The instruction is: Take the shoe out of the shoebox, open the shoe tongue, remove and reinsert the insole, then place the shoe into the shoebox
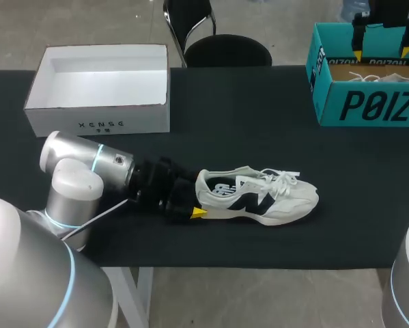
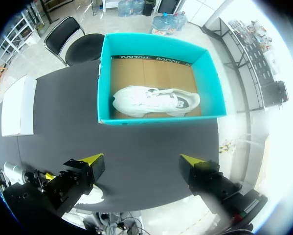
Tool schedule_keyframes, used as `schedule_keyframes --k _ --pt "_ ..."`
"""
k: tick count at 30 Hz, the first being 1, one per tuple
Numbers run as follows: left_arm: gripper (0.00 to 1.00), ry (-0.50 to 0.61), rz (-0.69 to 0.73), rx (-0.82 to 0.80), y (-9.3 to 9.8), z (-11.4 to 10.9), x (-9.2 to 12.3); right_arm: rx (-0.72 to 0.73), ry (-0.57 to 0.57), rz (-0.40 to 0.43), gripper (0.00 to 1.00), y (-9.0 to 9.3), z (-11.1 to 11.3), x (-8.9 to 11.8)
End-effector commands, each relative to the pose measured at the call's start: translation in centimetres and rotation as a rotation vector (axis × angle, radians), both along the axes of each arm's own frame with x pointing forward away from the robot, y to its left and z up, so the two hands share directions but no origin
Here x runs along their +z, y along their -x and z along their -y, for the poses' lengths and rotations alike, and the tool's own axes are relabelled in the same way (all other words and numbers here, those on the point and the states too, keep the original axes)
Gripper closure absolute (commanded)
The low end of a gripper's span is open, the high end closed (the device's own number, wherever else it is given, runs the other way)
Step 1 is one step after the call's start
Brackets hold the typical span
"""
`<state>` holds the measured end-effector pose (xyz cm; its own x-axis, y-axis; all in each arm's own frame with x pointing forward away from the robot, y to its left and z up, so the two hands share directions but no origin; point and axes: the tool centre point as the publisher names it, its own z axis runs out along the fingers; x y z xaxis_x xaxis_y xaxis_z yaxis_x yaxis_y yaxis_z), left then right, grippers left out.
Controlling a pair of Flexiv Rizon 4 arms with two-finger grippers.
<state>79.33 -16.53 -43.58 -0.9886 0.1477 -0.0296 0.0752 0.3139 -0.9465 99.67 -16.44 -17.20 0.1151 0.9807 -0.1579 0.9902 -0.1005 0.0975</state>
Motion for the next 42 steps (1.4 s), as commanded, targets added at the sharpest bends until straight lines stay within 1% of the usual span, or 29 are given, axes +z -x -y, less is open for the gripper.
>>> schedule_keyframes --k 1,10,12,14,17,19,22,25,29,30,31,32,33,35,36,37,38,42 --pt "1.0 -0.001 0.001 0.001 0.0 0.3 -0.3 0.0 0.001 0.003 0.0 0.1 0.0 0.0" --pt "1.0 -0.001 0.001 0.001 0.0 0.3 -0.3 0.0 0.001 0.003 0.0 0.1 0.0 0.0" --pt "1.0 -0.001 0.001 0.001 0.0 0.3 -0.3 -0.017 0.023 -0.004 0.0 0.5 -1.4 0.0" --pt "1.0 -0.001 0.001 0.001 0.0 0.3 -0.3 -0.071 0.045 0.003 0.0 1.3 -2.6 0.3" --pt "1.0 -0.001 0.001 0.001 0.0 0.3 -0.3 -0.16 0.142 -0.036 0.0 2.6 -4.4 0.4" --pt "1.0 -0.001 0.001 0.001 0.0 0.3 -0.3 -0.211 0.181 -0.036 0.0 3.6 -5.8 0.5" --pt "1.0 -0.001 0.001 0.001 0.0 0.3 -0.3 -0.28 0.266 -0.053 0.0 4.9 -8.4 0.6" --pt "1.0 -0.001 0.001 0.001 0.0 0.3 -0.3 -0.353 0.333 -0.032 0.0 6.1 -11.2 0.8" --pt "1.0 -0.001 0.001 0.001 0.0 0.3 -0.3 -0.435 0.318 0.031 0.0 8.0 -14.1 0.3" --pt "1.0 -0.001 0.001 0.001 0.0 0.3 -0.3 -0.446 0.305 0.035 0.0 8.4 -14.7 0.0" --pt "1.0 -0.001 0.001 0.001 0.0 0.3 -0.3 -0.462 0.285 0.059 0.0 8.9 -15.2 -0.3" --pt "1.0 -0.001 0.001 0.001 0.0 0.3 -0.3 -0.486 0.272 0.06 0.0 9.5 -15.5 -0.6" --pt "1.0 -0.001 0.001 0.001 0.0 0.3 -0.3 -0.511 0.25 0.081 0.0 10.0 -15.8 -1.0" --pt "1.0 -0.001 0.001 0.001 0.0 0.3 -0.3 -0.528 0.167 0.127 0.0 11.0 -16.2 -1.3" --pt "1.0 -0.001 0.001 0.001 0.0 0.3 -0.3 -0.492 0.143 0.149 0.0 11.2 -16.5 -1.4" --pt "1.0 -0.001 0.001 0.001 0.0 0.3 -0.3 -0.502 0.154 0.146 0.0 11.4 -16.9 -1.3" --pt "1.0 -0.001 0.001 0.001 0.0 0.3 -0.3 -0.46 0.1 0.147 0.0 11.4 -17.0 -1.4" --pt "1.0 -0.001 0.001 0.001 0.0 0.3 -0.3 -0.46 0.1 0.147 0.0 11.4 -17.0 -1.4"
